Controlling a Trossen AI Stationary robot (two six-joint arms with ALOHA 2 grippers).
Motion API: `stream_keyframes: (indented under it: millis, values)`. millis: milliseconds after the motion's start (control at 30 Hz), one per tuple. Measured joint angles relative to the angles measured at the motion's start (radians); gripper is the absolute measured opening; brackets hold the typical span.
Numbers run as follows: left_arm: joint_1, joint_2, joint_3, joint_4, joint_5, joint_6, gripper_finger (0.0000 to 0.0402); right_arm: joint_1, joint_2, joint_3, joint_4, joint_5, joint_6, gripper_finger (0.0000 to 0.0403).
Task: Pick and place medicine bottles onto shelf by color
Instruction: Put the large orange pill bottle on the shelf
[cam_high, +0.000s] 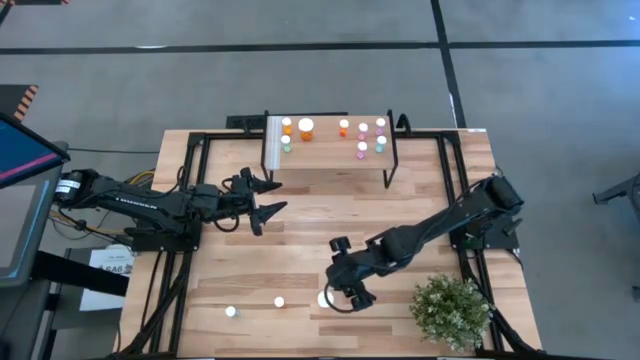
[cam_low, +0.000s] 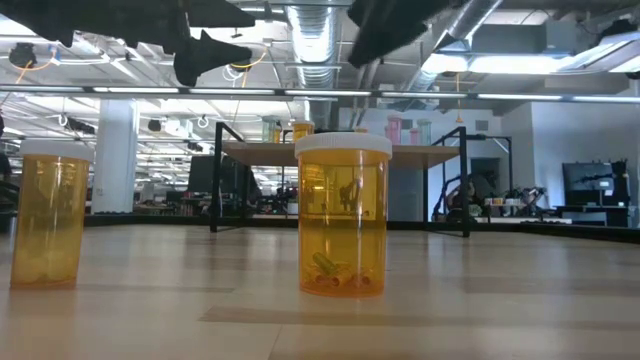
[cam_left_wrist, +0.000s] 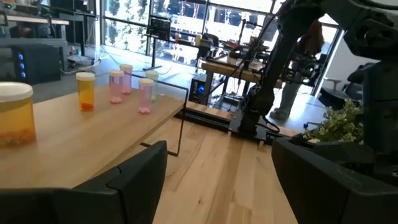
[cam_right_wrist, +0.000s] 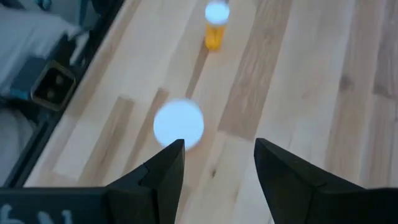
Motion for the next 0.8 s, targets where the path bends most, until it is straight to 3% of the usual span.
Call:
stream_keyframes:
  millis: [200,533,800]
  values:
    - [0.0,0.0,0.0,0.0,-0.003,-0.002,0.0277,0.004,-0.002,0.003,0.025,-0.011,-0.001,0.0219]
    - [0.0,0.0,0.0,-0.01,-0.003,-0.014,0.0277,0.039,-0.002,0.003,0.055,-0.024,-0.008,0.0295]
    - [0.0,0.0,0.0,-0.013,-0.003,-0.014,0.0277,0.038,-0.002,0.003,0.05,-0.023,-0.033,0.0327]
